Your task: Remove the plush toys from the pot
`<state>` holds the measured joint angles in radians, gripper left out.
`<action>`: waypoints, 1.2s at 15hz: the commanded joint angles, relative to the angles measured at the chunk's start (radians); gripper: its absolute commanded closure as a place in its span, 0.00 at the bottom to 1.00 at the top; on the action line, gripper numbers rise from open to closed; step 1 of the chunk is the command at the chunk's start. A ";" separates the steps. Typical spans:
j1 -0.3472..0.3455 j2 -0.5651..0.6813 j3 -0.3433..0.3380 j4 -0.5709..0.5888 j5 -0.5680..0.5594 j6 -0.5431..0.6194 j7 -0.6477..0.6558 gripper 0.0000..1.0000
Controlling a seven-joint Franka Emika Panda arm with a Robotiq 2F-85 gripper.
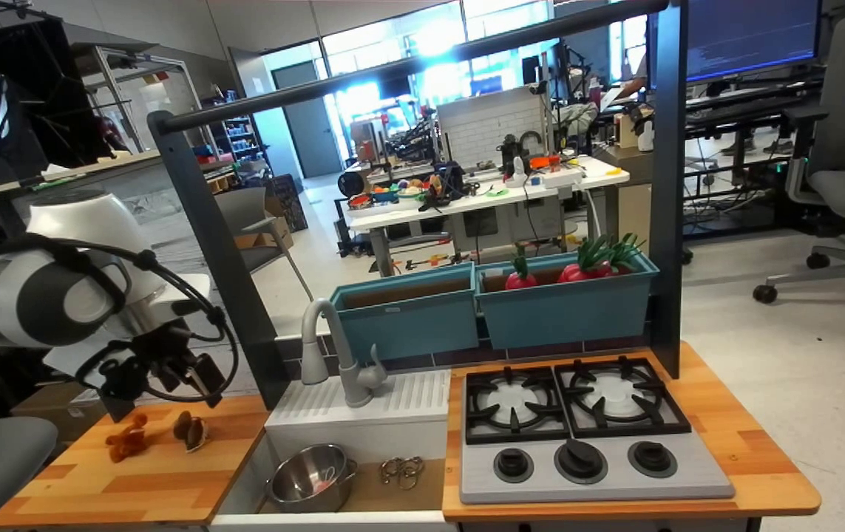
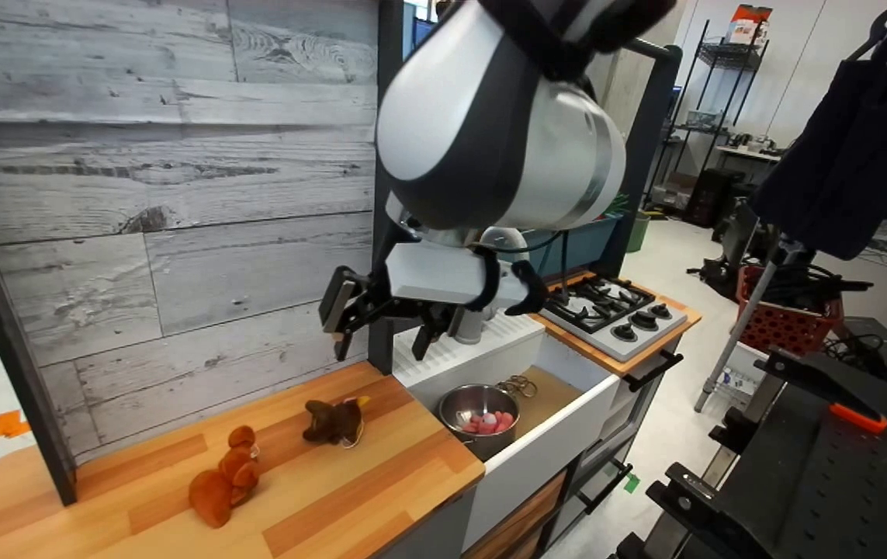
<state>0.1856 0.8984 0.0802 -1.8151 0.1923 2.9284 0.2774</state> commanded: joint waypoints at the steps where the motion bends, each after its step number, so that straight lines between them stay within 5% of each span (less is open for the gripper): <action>1: 0.054 0.029 -0.117 0.042 0.004 -0.095 0.101 0.00; 6: 0.067 0.180 -0.189 0.185 -0.005 -0.224 0.220 0.00; 13: 0.204 0.325 -0.391 0.309 -0.058 -0.192 0.458 0.00; 18: 0.227 0.364 -0.417 0.356 -0.117 -0.294 0.556 0.00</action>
<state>0.3996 1.2142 -0.3096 -1.5232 0.1134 2.7165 0.7680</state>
